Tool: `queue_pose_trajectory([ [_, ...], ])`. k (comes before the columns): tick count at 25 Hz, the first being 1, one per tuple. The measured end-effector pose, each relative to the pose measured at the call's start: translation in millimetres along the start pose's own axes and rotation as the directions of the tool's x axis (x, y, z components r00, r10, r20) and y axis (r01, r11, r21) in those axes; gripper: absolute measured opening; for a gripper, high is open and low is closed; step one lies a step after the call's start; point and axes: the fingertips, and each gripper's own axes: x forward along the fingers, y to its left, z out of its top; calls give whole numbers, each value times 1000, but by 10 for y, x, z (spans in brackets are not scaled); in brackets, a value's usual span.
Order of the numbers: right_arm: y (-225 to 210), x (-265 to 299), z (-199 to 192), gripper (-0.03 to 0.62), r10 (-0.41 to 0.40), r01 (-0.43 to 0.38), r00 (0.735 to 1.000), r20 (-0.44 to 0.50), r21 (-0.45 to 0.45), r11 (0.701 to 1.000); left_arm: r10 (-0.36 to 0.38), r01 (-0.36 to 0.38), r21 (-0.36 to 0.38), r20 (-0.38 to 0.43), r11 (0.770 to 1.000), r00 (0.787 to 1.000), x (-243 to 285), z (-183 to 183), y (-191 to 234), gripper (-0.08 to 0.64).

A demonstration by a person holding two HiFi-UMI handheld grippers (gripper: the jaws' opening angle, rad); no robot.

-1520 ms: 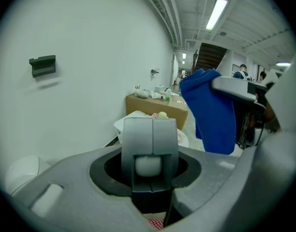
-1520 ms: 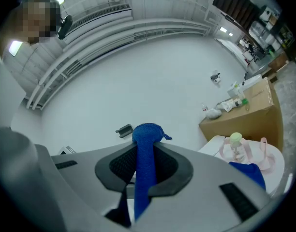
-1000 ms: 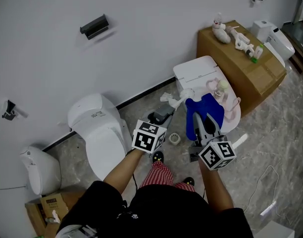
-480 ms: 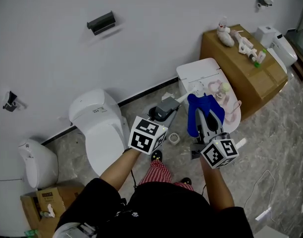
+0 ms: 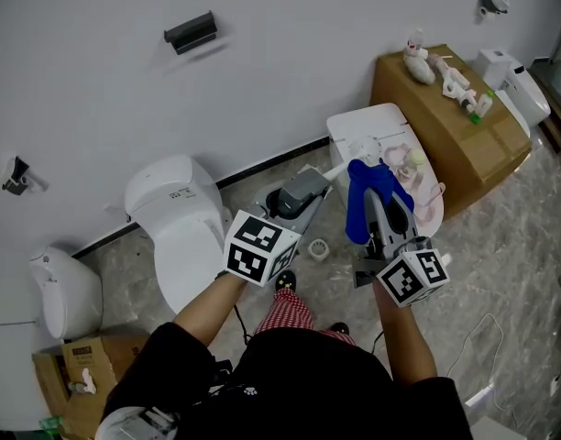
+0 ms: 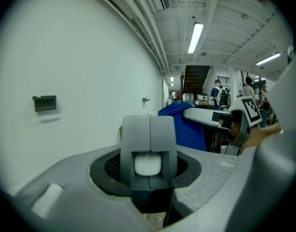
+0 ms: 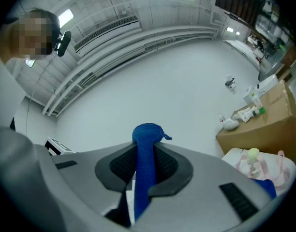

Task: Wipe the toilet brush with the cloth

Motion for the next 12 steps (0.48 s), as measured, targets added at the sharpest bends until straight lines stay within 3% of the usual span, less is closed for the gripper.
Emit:
queue_pose_trajectory([
  [8,70,-23,36,64,23,-23,1000,-6,-1,1000,5,-5,-10,89,1000,996,-248,279,23,169],
  [12,85,-19,53,64,37,-37,999,-5,-9,999,3,-6,25,116,1000,993,-322,385,8,169],
])
